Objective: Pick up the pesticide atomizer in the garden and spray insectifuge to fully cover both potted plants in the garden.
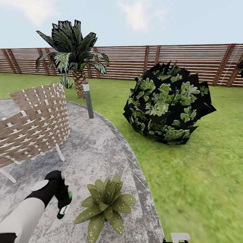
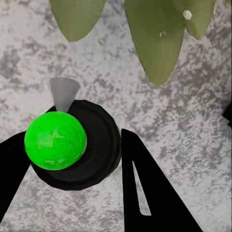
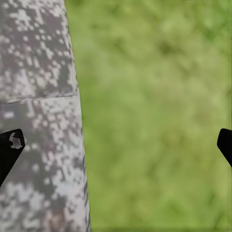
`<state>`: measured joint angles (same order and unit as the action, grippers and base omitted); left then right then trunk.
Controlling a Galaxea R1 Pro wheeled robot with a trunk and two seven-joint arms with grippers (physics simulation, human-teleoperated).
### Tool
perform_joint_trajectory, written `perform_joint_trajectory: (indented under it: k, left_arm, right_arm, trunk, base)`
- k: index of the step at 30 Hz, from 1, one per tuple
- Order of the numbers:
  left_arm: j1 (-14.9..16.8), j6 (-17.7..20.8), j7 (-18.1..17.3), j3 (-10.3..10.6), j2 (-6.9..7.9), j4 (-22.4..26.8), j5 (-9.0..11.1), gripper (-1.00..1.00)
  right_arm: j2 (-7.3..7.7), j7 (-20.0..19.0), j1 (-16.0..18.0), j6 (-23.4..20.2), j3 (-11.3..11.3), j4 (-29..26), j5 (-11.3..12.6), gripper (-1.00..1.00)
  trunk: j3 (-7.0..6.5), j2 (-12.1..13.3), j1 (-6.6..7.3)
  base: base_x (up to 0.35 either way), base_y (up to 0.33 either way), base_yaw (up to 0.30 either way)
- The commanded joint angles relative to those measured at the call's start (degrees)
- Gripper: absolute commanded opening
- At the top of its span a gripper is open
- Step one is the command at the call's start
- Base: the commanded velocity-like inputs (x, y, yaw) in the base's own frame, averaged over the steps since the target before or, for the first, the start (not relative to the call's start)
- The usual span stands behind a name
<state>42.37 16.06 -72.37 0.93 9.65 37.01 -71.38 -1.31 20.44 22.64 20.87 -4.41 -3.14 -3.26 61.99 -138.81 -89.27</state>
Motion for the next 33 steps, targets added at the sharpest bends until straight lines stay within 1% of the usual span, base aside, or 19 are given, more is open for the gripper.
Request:
perform_joint_trajectory:
  k: [1, 4, 6, 8, 10, 12, 13, 14, 16, 21, 24, 26, 28, 33]
  left_arm:
    - [0.1, 0.7, -1.5, 0.1, -0.34, 1.9, -0.1, -1.0]
    - [0.1, 0.7, -5.1, 0.2, -1.0, 5.8, -0.2, -1.0]
    - [0.1, 0.8, -6.2, 0.2, -1.14, 7.8, -0.2, -1.0]
    - [0.1, 1.6, -6.7, 0.2, -1.19, 9.6, -0.2, -1.0]
    - [0.1, 2.4, -8.0, 0.2, -1.11, 11.0, -0.2, -1.0]
    - [-0.1, 2.6, -8.9, 0.2, -1.03, 11.4, -1.2, -1.0]
    - [-0.5, 2.6, -9.1, 0.2, -0.94, 11.5, -3.0, -1.0]
    - [-0.7, 2.6, -9.1, 0.3, -0.86, 11.5, -4.3, -1.0]
    - [-0.9, 2.7, -9.0, -0.1, -0.49, 11.5, -5.7, -1.0]
    - [-1.1, 2.7, -8.7, -0.3, -0.1, 10.7, -5.8, -1.0]
    - [-1.2, 2.7, -8.1, -0.4, 0.96, 10.5, -5.8, -1.0]
    - [-1.7, 2.5, -7.0, -0.5, 1.6, 10.5, -5.4, -1.0]
    - [-1.9, 2.5, -6.8, -0.5, 1.43, 10.7, -5.1, -1.0]
    - [-1.9, 2.5, -6.7, -0.6, 1.12, 11.5, -5.0, -1.0]
  right_arm:
    - [-0.01, 0.6, 0.0, -0.1, -0.4, 0.1, -0.3, 1.0]
    - [-0.01, 0.6, 0.0, -0.1, -0.4, 0.1, -0.3, 1.0]
    - [-0.01, 0.6, 0.0, -0.1, -0.4, 0.1, -0.3, 1.0]
    - [-0.01, 0.6, 0.0, -0.1, -0.4, 0.1, -0.3, 1.0]
    - [-0.01, 0.6, 0.0, -0.1, -0.4, 0.1, -0.3, 1.0]
    - [-0.01, 0.6, 0.0, -0.1, -0.4, 0.1, -0.3, 1.0]
    - [-0.01, 0.6, 0.0, -0.1, -0.4, 0.0, -0.3, 1.0]
    - [-0.01, 0.6, 0.0, -0.1, -0.5, 0.0, -0.3, 1.0]
    - [-0.01, 0.6, 0.0, -0.1, -0.5, 0.0, -0.3, 1.0]
    - [-0.05, 0.6, 0.0, -0.1, -0.5, 0.0, -0.3, 1.0]
    - [-0.06, 0.6, 0.0, -0.1, -0.5, 0.0, -0.3, 1.0]
    - [-0.09, 0.6, 0.0, -0.1, -0.5, 0.0, -0.3, 1.0]
    - [-0.1, 0.6, 0.0, -0.1, -0.4, 0.0, -0.3, 1.0]
    - [-0.1, 0.7, 0.0, -0.1, -0.2, -0.3, -0.1, 1.0]
  trunk:
    - [0.05, 0.0, 0.01]
    - [0.05, 0.0, 0.01]
    - [0.05, 0.0, 0.01]
    - [0.05, 0.0, 0.01]
    - [0.05, 0.0, 0.01]
    - [0.05, 0.0, 0.01]
    - [0.05, 0.0, 0.01]
    - [0.05, 0.0, 0.01]
    - [0.05, 0.0, 0.01]
    - [0.05, 0.0, 0.01]
    - [0.05, 0.0, 0.01]
    - [0.05, 0.0, 0.01]
    - [0.11, 0.0, 0.01]
    - [0.5, 0.0, 0.01]
  base:
    - [0.0, 0.0, 0.0]
    - [0.0, 0.0, 0.0]
    - [0.0, 0.0, 0.0]
    - [0.0, 0.0, 0.0]
    - [0.017, 0.002, 0.0]
    - [0.111, 0.055, 0.0]
    - [0.131, 0.081, 0.0]
    - [0.072, 0.045, 0.0]
    - [0.021, 0.013, -0.09]
    - [0.001, 0.001, -0.032]
    - [0.0, 0.0, -0.003]
    - [0.0, 0.0, 0.0]
    - [0.0, 0.0, 0.0]
    - [0.0, 0.0, 0.0]
